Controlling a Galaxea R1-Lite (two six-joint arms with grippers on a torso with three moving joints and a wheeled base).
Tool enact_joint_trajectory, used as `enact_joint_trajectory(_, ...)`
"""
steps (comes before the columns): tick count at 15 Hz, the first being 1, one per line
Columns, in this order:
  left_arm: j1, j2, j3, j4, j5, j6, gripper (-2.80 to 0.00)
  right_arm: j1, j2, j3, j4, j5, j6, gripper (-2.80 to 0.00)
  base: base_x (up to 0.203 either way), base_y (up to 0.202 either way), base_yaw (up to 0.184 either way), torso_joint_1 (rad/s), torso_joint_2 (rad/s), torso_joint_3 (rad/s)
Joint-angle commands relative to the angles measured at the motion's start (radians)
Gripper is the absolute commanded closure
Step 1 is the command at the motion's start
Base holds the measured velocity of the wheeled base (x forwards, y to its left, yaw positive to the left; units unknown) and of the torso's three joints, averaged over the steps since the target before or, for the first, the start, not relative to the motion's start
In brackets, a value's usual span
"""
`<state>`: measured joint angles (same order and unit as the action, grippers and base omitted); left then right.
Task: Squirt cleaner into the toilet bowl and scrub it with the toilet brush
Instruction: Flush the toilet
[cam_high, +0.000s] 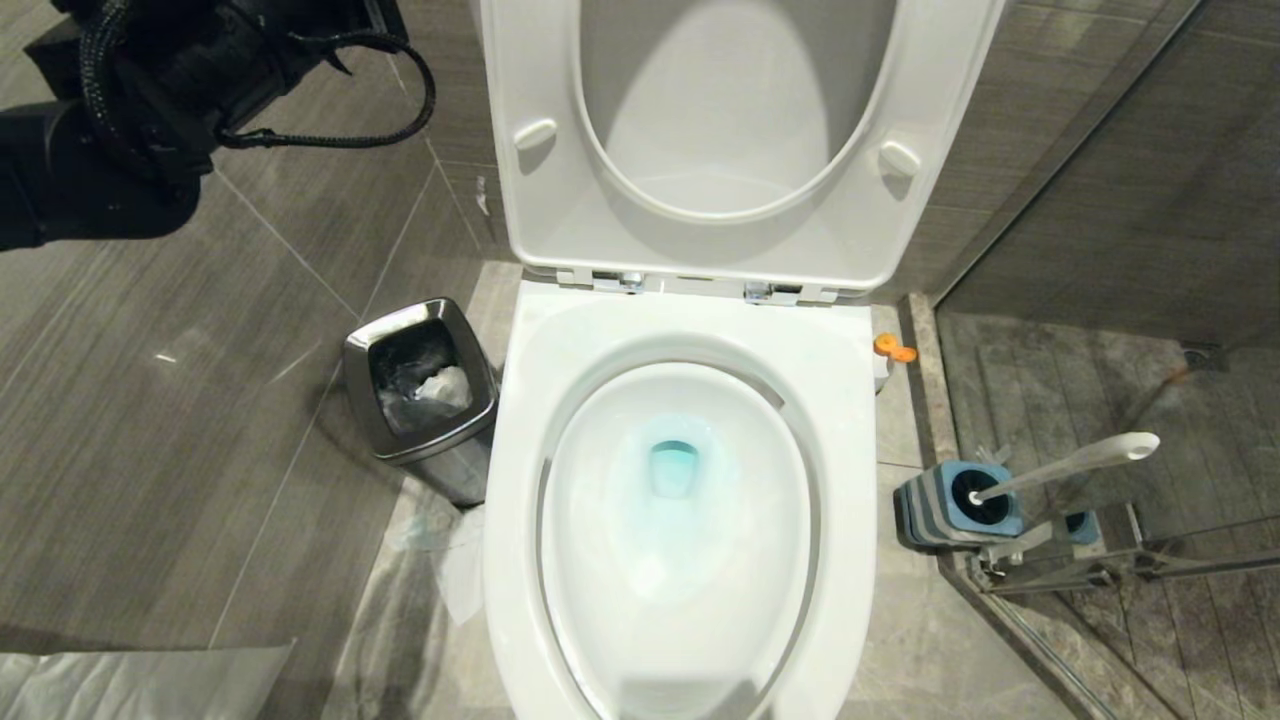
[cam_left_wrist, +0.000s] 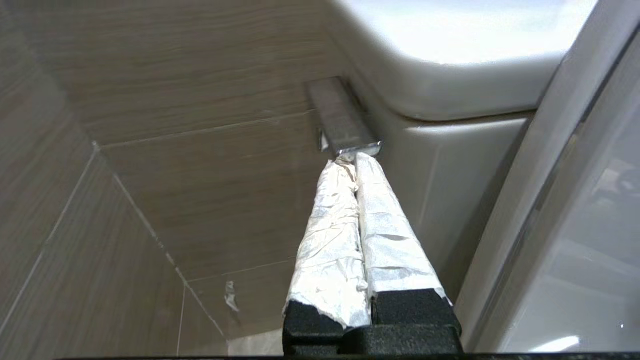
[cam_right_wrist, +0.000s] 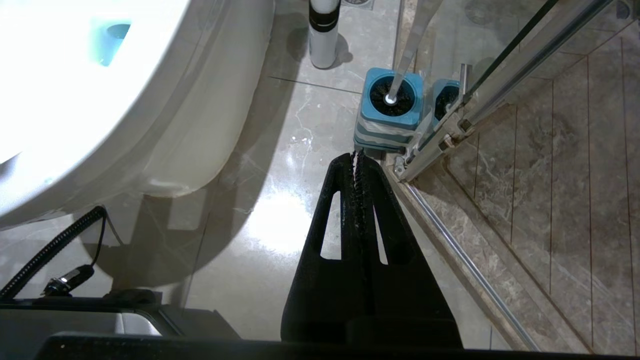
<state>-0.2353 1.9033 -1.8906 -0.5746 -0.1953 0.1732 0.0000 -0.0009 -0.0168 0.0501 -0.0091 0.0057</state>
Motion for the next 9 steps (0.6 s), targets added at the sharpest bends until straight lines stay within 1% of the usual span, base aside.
enact_joint_trajectory(1, -0.013, 0.023, -0.004, -0.075, -0.003, 0.006, 0.00, 0.000, 0.001, 0.000, 0.001, 0.000, 0.000, 0.00, 0.000, 0.000, 0.000, 0.000, 0.00, 0.000)
enact_joint_trajectory(3, -0.019, 0.037, -0.005, -0.115, -0.008, 0.014, 0.00, 0.000, 0.001, 0.000, 0.001, 0.000, 0.000, 0.00, 0.000, 0.000, 0.000, 0.000, 0.00, 0.000)
enact_joint_trajectory(5, -0.019, 0.047, -0.024, -0.120, -0.017, 0.037, 0.00, -0.002, 0.001, 0.000, 0.001, 0.000, 0.000, 0.00, 0.000, 0.000, 0.000, 0.000, 0.00, 0.000)
enact_joint_trajectory(9, -0.021, 0.076, -0.047, -0.146, -0.016, 0.051, 0.00, 0.000, 0.001, 0.000, 0.001, 0.000, 0.000, 0.00, 0.000, 0.000, 0.000, 0.000, 0.00, 0.000)
